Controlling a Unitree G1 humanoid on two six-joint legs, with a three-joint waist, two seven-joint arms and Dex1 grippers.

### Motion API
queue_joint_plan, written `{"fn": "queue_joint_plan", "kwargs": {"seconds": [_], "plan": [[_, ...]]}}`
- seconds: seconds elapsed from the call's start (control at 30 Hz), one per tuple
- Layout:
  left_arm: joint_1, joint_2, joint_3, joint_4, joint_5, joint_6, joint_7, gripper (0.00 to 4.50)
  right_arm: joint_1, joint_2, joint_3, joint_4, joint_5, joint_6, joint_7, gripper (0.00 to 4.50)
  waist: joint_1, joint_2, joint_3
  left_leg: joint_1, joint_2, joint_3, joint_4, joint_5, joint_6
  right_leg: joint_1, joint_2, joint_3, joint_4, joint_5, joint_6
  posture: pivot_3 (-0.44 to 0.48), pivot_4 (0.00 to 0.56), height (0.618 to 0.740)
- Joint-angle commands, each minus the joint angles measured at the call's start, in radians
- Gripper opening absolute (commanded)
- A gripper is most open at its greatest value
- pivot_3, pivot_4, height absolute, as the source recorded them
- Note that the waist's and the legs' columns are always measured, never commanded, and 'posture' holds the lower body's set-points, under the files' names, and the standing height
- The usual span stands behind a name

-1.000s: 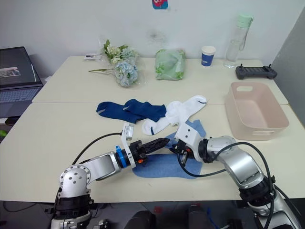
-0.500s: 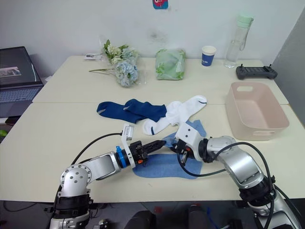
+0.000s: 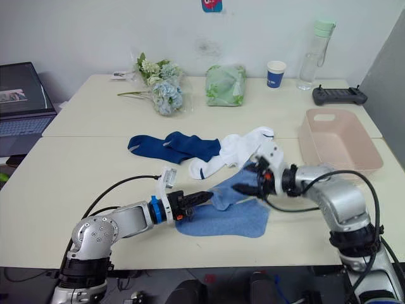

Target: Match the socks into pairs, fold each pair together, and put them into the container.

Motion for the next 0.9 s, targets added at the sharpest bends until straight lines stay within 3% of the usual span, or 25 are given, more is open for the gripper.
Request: {"fn": "queue_joint_plan", "kwargs": {"seconds": [0.03, 0.23, 0.4, 0.53, 0.8, 0.9], "plan": [[0.000, 0.039, -0.040, -0.047, 0.067, -0.044, -0.071, 0.00, -0.039, -0.001, 0.010, 0.199, -0.112, -0.187, -0.047, 4.08, 0.001, 0.001, 0.000, 0.000, 0.000, 0.001, 0.000, 0.000, 0.000, 0.000, 0.000, 0.000, 0.000, 0.000, 0.000, 0.000, 0.150, 0.740], [-0.007, 0.047, -0.058, -0.049, 0.124, -0.070, -0.118, 0.00, -0.165, 0.041, 0.043, 0.571, -0.204, -0.377, -0.016, 4.08, 0.000, 0.001, 0.001, 0.000, 0.000, 0.004, 0.000, 0.000, -0.001, -0.001, -0.001, 0.003, -0.001, 0.000, 0.000, 0.000, 0.150, 0.740], [-0.001, 0.041, -0.056, -0.058, 0.150, -0.073, -0.129, 0.00, -0.251, 0.057, 0.046, 0.750, -0.195, -0.353, 0.094, 4.08, -0.001, 0.001, 0.001, 0.000, 0.000, 0.004, 0.000, 0.000, -0.001, -0.001, -0.001, 0.002, 0.000, 0.000, 0.000, 0.000, 0.150, 0.740], [0.015, 0.032, -0.069, -0.070, 0.175, -0.079, -0.129, 0.00, -0.284, 0.056, 0.042, 0.844, -0.203, -0.383, 0.168, 3.11, -0.001, 0.001, 0.001, 0.000, 0.000, 0.004, 0.000, 0.000, -0.001, -0.001, -0.001, 0.002, 0.000, 0.000, 0.000, 0.000, 0.150, 0.740], [0.021, 0.023, -0.075, -0.076, 0.204, -0.092, -0.139, 0.00, -0.294, 0.055, 0.003, 0.844, -0.163, -0.339, 0.274, 0.23, -0.001, 0.001, 0.001, 0.000, 0.000, 0.004, 0.000, 0.000, -0.001, -0.001, -0.001, 0.002, 0.000, 0.000, 0.000, 0.000, 0.150, 0.740], [0.012, 0.026, -0.066, -0.065, 0.220, -0.112, -0.150, 0.00, -0.269, 0.034, -0.021, 0.793, -0.139, -0.288, 0.279, 0.05, 0.000, 0.001, 0.001, 0.000, 0.000, 0.003, 0.000, 0.000, -0.001, -0.001, -0.001, 0.002, 0.000, 0.000, 0.000, 0.000, 0.150, 0.740]]}}
